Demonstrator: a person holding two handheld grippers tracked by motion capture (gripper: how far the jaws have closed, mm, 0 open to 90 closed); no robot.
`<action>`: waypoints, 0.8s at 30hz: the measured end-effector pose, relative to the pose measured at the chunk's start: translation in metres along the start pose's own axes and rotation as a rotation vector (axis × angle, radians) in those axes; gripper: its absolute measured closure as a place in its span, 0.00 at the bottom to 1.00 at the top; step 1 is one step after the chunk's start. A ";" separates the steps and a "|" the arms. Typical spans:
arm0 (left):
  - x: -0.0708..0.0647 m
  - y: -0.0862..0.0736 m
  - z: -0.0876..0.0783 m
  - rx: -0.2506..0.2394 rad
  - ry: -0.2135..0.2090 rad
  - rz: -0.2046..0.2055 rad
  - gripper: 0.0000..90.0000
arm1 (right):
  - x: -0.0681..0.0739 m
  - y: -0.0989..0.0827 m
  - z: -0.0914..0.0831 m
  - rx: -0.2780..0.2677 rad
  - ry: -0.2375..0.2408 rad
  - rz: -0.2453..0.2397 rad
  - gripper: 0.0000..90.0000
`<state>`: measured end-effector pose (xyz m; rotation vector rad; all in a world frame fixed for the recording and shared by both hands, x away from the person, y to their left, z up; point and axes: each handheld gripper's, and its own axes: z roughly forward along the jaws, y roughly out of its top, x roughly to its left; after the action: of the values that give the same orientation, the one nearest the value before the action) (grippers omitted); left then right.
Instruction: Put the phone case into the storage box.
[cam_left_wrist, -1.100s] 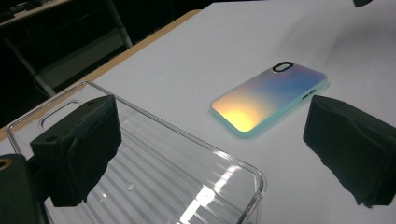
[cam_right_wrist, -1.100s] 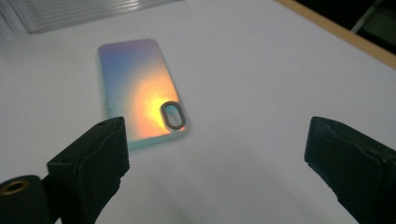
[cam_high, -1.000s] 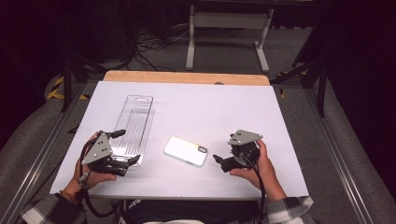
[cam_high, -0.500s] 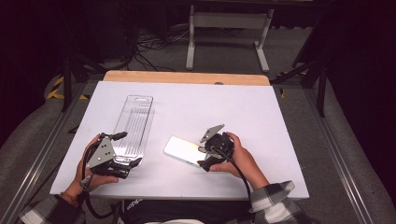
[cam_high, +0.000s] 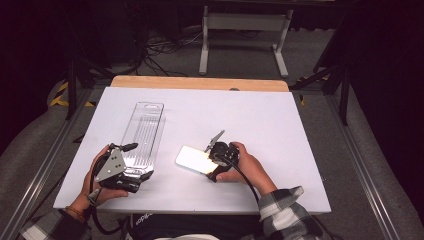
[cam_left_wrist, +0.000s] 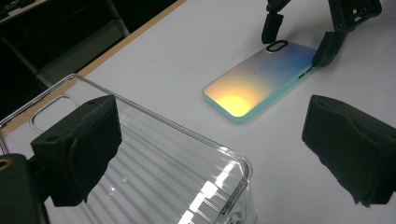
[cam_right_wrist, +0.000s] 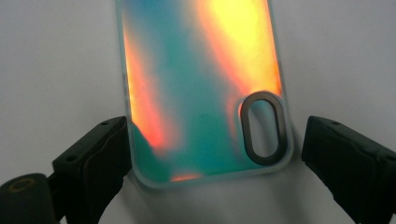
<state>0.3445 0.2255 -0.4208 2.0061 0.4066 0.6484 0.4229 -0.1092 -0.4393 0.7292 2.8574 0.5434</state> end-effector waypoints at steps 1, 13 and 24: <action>0.000 0.000 0.000 0.001 -0.002 -0.006 0.06 | -0.001 0.001 0.001 0.004 0.003 -0.006 0.07; -0.002 0.000 0.004 0.017 -0.010 0.010 0.06 | -0.003 0.013 0.003 0.022 0.054 -0.066 0.17; -0.006 0.002 0.006 0.031 0.011 0.061 0.06 | -0.001 0.012 0.001 0.023 0.053 -0.083 0.19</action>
<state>0.3433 0.2175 -0.4230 2.0521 0.3655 0.6952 0.4297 -0.0996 -0.4357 0.6060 2.9324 0.5264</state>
